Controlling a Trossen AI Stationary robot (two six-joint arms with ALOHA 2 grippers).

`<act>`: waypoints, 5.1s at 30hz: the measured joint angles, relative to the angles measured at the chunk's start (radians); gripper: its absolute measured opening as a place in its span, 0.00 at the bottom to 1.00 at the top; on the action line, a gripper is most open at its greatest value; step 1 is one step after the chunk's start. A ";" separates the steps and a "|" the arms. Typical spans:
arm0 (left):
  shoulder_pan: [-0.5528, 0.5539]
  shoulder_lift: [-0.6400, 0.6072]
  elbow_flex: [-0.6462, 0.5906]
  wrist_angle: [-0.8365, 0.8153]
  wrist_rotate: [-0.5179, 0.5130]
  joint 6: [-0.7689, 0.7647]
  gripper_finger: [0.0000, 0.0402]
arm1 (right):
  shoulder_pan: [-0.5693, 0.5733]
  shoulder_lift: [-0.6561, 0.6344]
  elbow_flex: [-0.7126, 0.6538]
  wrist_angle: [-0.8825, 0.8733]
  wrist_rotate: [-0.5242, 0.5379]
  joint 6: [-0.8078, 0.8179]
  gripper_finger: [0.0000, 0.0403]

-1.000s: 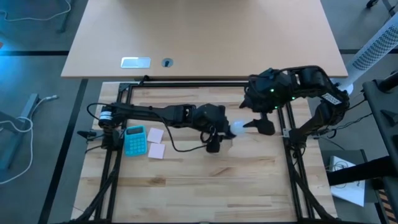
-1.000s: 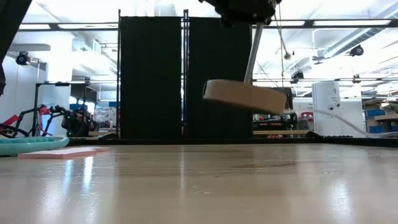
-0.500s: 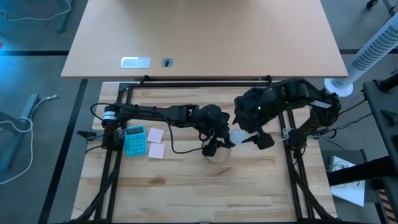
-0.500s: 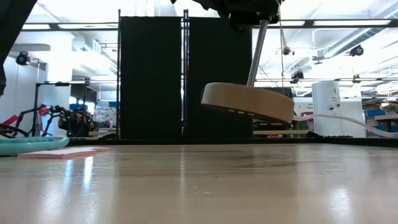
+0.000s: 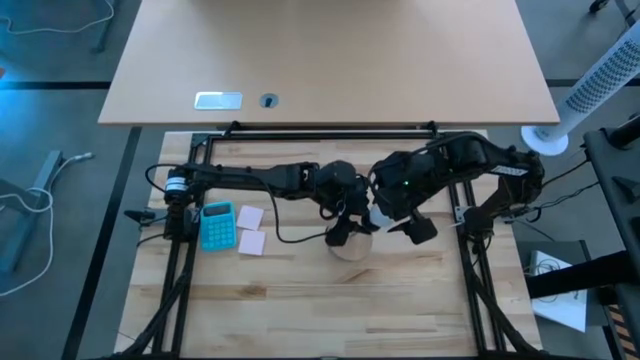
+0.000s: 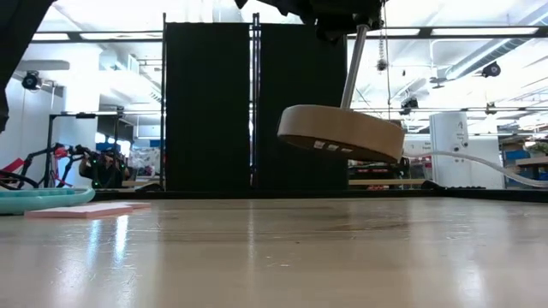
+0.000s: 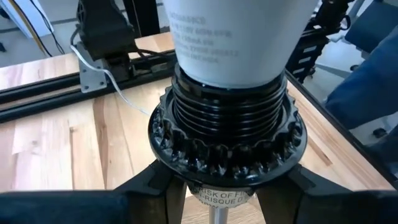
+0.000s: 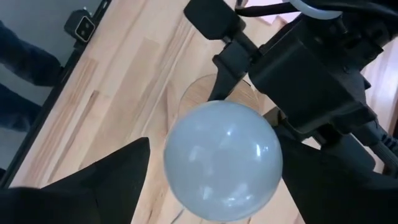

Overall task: Screw lightbulb
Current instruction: Insert the lightbulb into the lamp

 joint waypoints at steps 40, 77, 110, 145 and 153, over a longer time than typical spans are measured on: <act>-0.063 -0.027 -0.003 0.167 -0.776 -0.162 0.36 | -0.081 0.002 0.000 0.005 0.323 0.992 0.67; -0.057 -0.192 -0.686 0.741 -0.760 -0.335 0.39 | -0.169 -0.290 -0.176 0.000 0.388 0.919 0.85; -0.040 -0.085 -0.689 0.969 -0.732 -0.270 0.66 | -0.196 0.010 -0.084 0.113 0.244 0.661 0.98; -0.015 -0.081 -0.687 0.991 -0.685 -0.371 0.43 | -0.222 0.040 -0.051 0.201 0.244 0.602 0.98; -0.015 -0.081 -0.687 0.989 -0.687 -0.371 0.43 | -0.231 0.040 -0.052 0.200 0.245 0.689 0.98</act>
